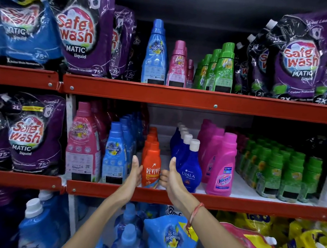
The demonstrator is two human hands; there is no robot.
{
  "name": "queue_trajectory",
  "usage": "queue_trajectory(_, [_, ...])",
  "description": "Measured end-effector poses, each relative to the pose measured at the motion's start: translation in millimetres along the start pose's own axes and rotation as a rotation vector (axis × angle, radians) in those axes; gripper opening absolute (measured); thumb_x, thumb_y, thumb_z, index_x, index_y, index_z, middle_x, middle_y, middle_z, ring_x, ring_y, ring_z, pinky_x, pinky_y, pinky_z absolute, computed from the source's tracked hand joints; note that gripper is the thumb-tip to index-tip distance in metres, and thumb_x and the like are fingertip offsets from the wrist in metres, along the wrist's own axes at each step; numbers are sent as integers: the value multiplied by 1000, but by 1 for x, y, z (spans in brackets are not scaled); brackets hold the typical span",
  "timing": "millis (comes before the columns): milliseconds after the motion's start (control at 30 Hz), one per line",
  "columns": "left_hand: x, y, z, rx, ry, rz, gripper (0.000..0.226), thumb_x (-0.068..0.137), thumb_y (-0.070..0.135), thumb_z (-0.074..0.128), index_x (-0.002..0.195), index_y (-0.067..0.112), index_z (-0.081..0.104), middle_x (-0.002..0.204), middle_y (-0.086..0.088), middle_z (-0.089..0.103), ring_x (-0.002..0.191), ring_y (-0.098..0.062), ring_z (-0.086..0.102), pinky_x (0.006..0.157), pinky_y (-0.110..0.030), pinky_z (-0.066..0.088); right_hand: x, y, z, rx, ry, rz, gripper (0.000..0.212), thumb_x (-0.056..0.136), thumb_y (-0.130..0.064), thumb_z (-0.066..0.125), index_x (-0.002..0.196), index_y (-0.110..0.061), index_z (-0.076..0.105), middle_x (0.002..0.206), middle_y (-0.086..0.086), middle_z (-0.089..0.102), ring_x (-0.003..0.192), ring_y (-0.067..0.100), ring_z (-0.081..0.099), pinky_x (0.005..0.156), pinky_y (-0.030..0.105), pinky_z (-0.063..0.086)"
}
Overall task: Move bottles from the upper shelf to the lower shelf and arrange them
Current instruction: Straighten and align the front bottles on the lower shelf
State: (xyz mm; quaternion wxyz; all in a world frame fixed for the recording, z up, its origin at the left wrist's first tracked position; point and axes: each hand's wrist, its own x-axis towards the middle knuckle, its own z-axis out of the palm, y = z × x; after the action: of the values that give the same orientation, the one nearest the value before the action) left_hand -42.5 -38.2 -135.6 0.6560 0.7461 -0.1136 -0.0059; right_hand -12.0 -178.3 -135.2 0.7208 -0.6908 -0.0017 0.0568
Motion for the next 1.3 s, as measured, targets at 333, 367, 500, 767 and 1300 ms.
queue_trajectory(333, [2, -5, -16, -66, 77, -25, 152, 25, 105, 23, 148, 16, 26, 154, -9, 33, 139, -21, 35, 118, -38, 23, -10, -9, 18, 21, -73, 16, 80, 97, -56, 8, 141, 1, 44, 145, 21, 47, 135, 29, 46, 108, 33, 36])
queue_trajectory(367, [1, -4, -15, -66, 83, -20, 154, 23, 105, 24, 147, 15, 26, 153, -10, 35, 138, -21, 36, 117, -36, 24, -11, -10, 19, 27, -70, 23, 80, 98, -56, 8, 142, 2, 42, 146, 21, 46, 136, 30, 45, 108, 33, 36])
queue_trajectory(500, [-7, 1, -13, -51, 78, 13, 153, 23, 105, 24, 147, 15, 26, 148, -2, 38, 132, -14, 40, 111, -32, 28, -12, -11, 21, 53, -59, 32, 81, 97, -57, 10, 141, 2, 43, 146, 22, 46, 136, 30, 45, 109, 34, 36])
queue_trajectory(767, [-1, -17, -17, 158, 126, -21, 80, 74, 86, 21, 137, 40, 37, 140, 12, 45, 123, -4, 47, 116, -39, 25, -24, -4, 12, -23, 13, -98, 66, 98, -54, 26, 138, -7, 49, 138, 8, 55, 128, 22, 52, 111, 36, 36])
queue_trajectory(1300, [18, 5, 75, 148, 182, 97, 59, 94, 58, 21, 133, 24, 48, 141, -1, 50, 131, -19, 45, 112, -39, 31, -10, 18, -79, 157, 424, -180, 99, 70, -87, 37, 140, -19, 47, 144, -1, 51, 132, 20, 48, 114, 46, 35])
